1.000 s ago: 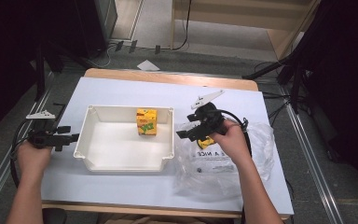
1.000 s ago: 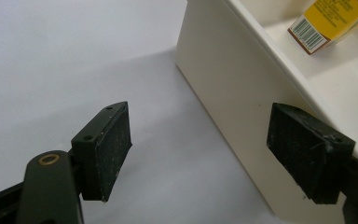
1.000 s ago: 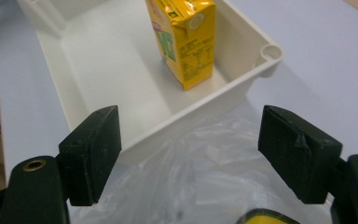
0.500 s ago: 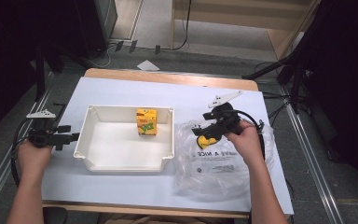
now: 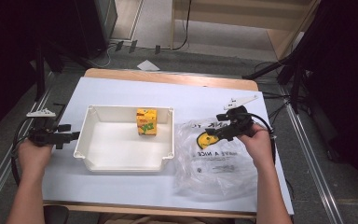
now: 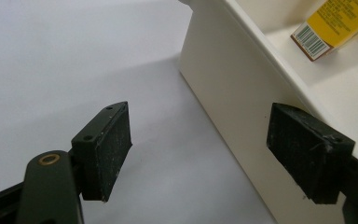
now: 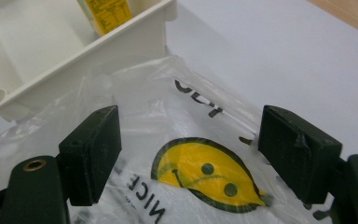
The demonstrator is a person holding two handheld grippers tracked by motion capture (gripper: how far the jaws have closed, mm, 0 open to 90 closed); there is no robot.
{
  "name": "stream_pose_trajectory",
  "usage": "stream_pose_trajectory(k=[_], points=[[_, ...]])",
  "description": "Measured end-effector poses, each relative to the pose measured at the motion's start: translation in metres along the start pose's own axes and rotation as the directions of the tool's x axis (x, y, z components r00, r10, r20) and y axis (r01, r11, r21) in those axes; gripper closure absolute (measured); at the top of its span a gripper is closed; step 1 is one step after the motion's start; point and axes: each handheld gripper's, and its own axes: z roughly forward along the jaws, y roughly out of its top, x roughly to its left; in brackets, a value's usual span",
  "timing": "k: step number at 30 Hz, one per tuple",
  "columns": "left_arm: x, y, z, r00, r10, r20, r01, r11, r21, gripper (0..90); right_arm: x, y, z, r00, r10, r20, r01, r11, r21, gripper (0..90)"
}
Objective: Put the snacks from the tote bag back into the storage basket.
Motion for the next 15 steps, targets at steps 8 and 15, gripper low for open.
stream_pose_trajectory(k=[8,15], points=[[0.0,0.001,0.0,1.0,0.0,-0.003,0.0,1.0,0.0,23.1,-0.016,-0.013,-0.005,0.9986,0.045,0.027,-0.044,0.999,-0.016,22.1],[0.0,0.001,0.001,1.0,-0.001,-0.005,0.001,1.0,0.0,23.1,-0.024,-0.021,-0.003,0.9963,0.076,0.042,-0.075,0.997,-0.013,22.1]])
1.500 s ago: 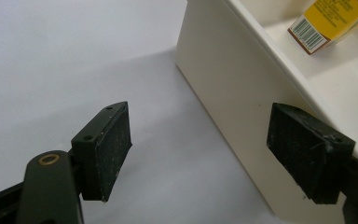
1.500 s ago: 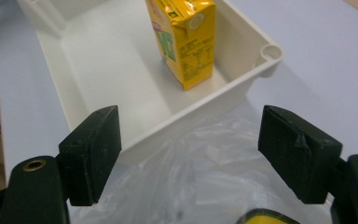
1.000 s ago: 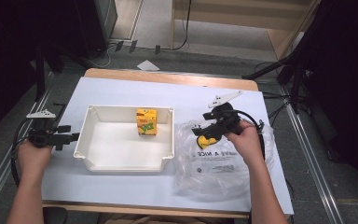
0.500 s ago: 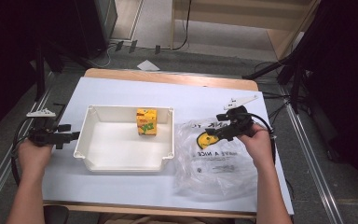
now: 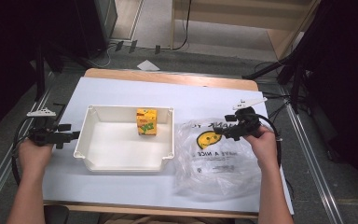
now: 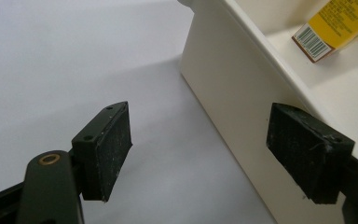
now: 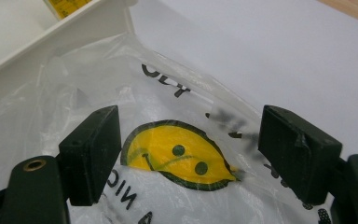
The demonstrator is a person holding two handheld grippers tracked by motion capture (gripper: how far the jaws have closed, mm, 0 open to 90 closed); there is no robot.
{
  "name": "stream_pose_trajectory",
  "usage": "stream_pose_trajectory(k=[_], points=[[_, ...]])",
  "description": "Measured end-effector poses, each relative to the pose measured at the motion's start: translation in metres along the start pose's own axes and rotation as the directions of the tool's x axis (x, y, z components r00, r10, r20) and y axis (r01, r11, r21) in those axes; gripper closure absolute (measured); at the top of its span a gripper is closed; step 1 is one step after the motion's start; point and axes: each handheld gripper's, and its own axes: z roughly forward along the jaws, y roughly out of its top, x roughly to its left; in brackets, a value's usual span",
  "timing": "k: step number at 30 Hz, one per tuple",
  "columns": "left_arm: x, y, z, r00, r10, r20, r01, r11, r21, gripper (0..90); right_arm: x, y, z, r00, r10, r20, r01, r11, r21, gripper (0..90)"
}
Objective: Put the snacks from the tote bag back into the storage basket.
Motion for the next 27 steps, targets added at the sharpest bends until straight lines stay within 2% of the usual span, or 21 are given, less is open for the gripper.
stream_pose_trajectory(k=[27], points=[[-0.0001,0.0003,0.0013,1.0,-0.001,-0.003,0.002,1.0,0.007,23.7,0.0013,0.0001,0.009,1.0,-0.005,-0.002,0.005,0.999,0.036,22.1]])
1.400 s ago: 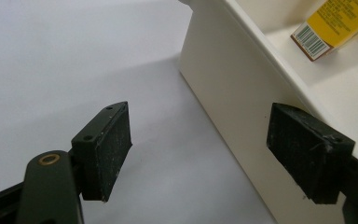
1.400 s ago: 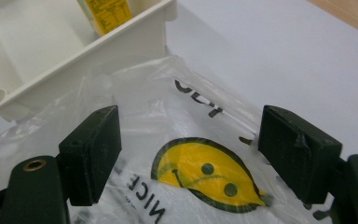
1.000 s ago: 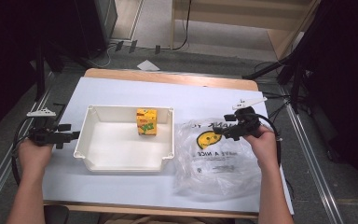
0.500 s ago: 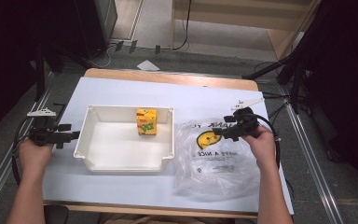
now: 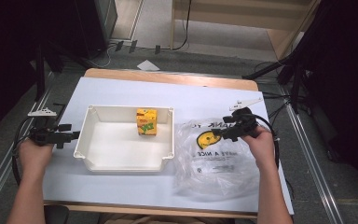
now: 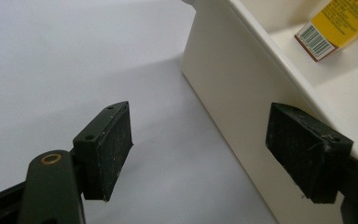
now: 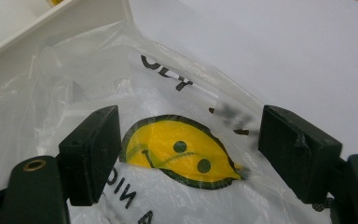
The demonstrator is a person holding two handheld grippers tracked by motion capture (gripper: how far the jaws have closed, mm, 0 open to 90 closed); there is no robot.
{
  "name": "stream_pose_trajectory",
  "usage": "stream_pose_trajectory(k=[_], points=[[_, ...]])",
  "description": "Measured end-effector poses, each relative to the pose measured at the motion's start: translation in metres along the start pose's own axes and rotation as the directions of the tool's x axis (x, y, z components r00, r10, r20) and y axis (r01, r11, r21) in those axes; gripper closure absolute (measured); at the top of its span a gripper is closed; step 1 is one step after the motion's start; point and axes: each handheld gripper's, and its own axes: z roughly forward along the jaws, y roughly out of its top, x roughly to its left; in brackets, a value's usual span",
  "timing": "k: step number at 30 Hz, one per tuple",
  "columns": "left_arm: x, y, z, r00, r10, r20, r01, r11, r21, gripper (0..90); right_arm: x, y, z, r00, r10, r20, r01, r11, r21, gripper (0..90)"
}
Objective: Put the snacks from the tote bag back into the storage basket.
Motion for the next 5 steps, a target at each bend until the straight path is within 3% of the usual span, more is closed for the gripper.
stream_pose_trajectory(k=[5], points=[[0.0001,0.0,0.0008,1.0,0.001,-0.003,-0.001,1.0,0.0,23.9,0.0014,0.001,0.0021,0.9999,-0.009,-0.007,0.009,1.0,0.004,22.1]])
